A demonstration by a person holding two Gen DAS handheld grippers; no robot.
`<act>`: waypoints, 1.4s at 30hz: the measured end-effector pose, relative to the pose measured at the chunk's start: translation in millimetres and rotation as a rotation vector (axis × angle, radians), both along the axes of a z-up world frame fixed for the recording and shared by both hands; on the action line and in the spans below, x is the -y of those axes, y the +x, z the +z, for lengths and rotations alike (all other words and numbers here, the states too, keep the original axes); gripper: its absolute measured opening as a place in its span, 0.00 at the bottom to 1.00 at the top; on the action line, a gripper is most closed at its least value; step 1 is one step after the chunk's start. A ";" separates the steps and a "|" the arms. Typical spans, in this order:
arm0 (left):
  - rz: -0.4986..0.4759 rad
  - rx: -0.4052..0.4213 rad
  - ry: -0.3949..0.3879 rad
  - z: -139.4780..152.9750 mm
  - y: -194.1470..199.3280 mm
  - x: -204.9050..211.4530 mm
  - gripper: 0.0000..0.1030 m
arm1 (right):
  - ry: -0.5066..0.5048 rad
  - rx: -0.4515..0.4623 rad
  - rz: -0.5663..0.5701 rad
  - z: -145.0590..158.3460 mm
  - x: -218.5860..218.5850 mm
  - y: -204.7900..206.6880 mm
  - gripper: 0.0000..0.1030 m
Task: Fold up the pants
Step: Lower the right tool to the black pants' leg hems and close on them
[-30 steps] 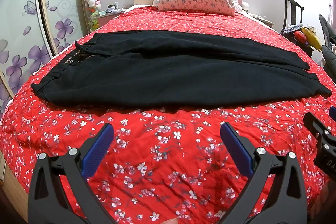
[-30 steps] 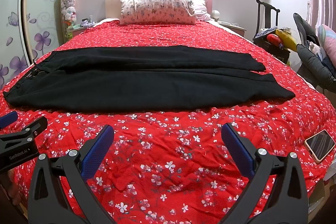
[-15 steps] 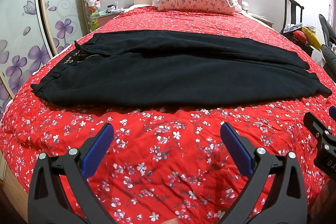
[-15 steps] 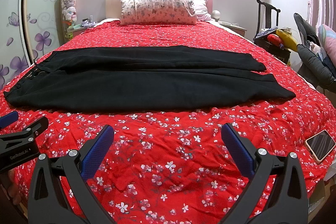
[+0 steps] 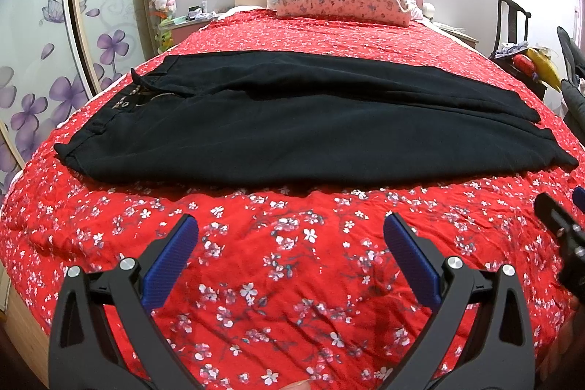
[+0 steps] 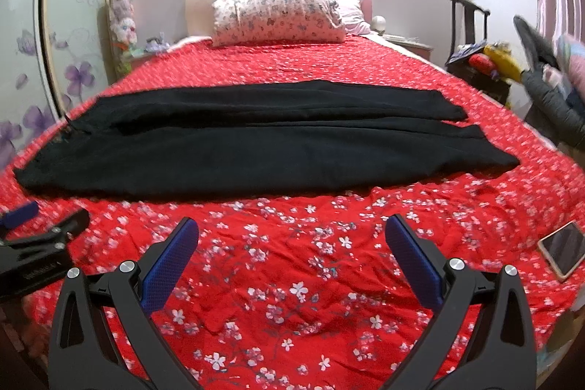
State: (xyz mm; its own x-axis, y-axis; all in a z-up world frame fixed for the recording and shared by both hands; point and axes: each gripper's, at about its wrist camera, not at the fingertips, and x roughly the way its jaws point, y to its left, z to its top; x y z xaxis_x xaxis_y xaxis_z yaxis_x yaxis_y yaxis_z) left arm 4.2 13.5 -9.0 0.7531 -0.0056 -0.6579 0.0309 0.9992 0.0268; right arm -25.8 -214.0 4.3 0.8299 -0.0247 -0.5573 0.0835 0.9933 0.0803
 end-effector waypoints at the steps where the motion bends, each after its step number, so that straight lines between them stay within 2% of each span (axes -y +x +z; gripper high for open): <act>1: 0.001 -0.002 -0.004 -0.7 0.5 -1.6 0.98 | 0.023 0.017 0.009 2.0 9.0 -1.2 0.99; 3: -0.003 -0.013 -0.022 -1.3 3.0 -6.9 0.98 | 0.055 0.036 0.018 7.5 21.6 2.4 0.99; 6: 0.001 -0.053 -0.072 -0.4 8.7 -14.9 0.98 | 0.171 0.079 0.060 27.6 51.4 14.4 0.99; 9: 0.005 -0.097 -0.153 0.8 16.1 -22.3 0.98 | 0.256 0.099 0.092 48.5 88.2 35.7 0.99; 12: -0.016 -0.098 -0.185 3.8 20.2 -22.7 0.98 | 0.351 0.079 0.094 70.2 133.5 70.9 0.99; 15: -0.023 -0.071 -0.155 9.1 24.1 -14.6 0.98 | 0.449 -0.003 0.062 81.5 185.9 125.9 0.99; 19: -0.045 -0.061 -0.167 13.2 32.6 -6.1 0.98 | 0.544 -0.121 -0.023 74.6 249.3 192.2 0.99; 23: -0.061 -0.081 -0.185 10.2 46.8 -1.2 0.98 | 0.663 -0.111 -0.131 52.8 307.1 234.1 0.99; 24: -0.064 -0.088 -0.187 8.4 50.0 -0.6 0.98 | 0.694 -0.103 -0.148 46.9 320.2 242.0 0.96; 25: -0.068 -0.091 -0.189 7.4 52.1 -0.1 0.98 | 0.708 -0.094 -0.177 41.1 331.9 251.0 0.89; 28: -0.077 -0.080 -0.177 5.7 60.2 -0.1 0.98 | 0.625 -0.096 -0.253 30.8 352.7 275.4 0.83; 32: -0.092 -0.081 -0.170 1.9 69.3 2.2 0.98 | 0.545 -0.122 -0.304 10.3 373.5 305.5 0.62; 34: -0.107 -0.092 -0.184 0.3 73.2 3.3 0.98 | 0.523 -0.125 -0.337 1.1 380.3 317.5 0.56; 39: -0.129 -0.064 -0.204 6.8 77.6 5.7 0.98 | 0.411 -0.160 -0.430 -15.4 394.1 341.9 0.56; 42: -0.139 -0.057 -0.218 10.2 82.5 9.7 0.98 | 0.414 -0.201 -0.435 -32.3 399.8 350.6 0.56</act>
